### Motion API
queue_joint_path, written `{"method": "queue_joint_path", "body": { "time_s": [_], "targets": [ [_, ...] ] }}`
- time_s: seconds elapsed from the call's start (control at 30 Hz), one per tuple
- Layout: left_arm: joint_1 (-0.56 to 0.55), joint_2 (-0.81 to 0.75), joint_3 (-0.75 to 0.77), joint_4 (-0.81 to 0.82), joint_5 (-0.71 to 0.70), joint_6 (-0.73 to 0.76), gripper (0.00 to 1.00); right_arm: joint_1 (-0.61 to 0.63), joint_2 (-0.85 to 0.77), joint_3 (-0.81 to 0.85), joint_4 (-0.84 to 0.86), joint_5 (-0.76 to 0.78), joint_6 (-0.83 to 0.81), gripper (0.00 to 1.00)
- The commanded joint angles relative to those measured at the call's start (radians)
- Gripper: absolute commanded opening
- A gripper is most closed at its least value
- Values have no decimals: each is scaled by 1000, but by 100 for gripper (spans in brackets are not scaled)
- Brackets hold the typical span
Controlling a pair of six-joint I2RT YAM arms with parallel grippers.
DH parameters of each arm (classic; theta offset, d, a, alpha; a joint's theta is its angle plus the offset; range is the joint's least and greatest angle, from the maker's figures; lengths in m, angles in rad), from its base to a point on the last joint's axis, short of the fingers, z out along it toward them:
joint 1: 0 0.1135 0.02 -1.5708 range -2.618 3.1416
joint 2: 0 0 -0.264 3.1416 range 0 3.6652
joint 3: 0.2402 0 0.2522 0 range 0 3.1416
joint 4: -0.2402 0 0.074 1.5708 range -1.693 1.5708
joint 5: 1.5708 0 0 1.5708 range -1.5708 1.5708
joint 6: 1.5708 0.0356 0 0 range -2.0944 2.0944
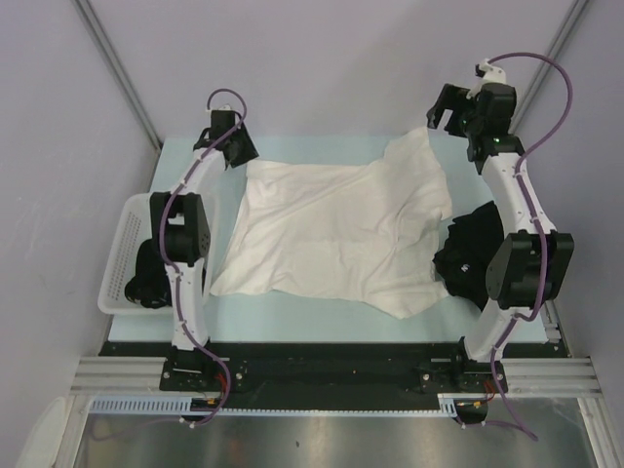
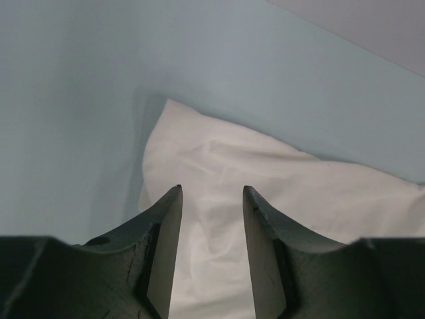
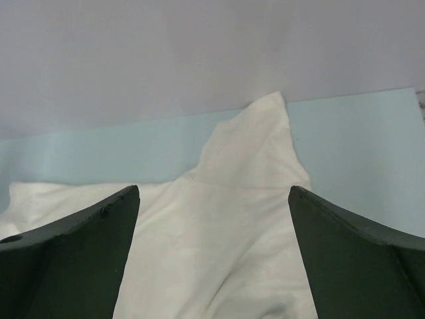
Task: Fold and stack the t-shirts
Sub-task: Flatten out the tshirt
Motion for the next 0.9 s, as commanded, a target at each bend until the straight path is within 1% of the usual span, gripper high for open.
{"method": "queue_joint_path", "body": {
  "time_s": [0.0, 0.13, 0.27, 0.5, 0.8, 0.87],
  "targets": [
    [35, 56, 98, -1, -14, -35, 46, 78, -33, 58, -79, 48, -46, 100],
    [45, 131, 165, -18, -26, -41, 47, 110, -28, 87, -123, 64, -70, 100],
    [47, 196, 236, -13, -8, -54, 46, 132, -21, 131, -164, 79, -84, 100],
    [47, 282, 290, -15, 16, -80, 45, 163, -42, 154, -212, 102, -112, 100],
    [47, 322, 299, -27, 27, -83, 38, 170, -59, 180, -254, 119, -136, 100],
    [47, 328, 301, -22, 32, -84, 33, 175, -67, 176, -257, 119, -135, 100]
  ]
}}
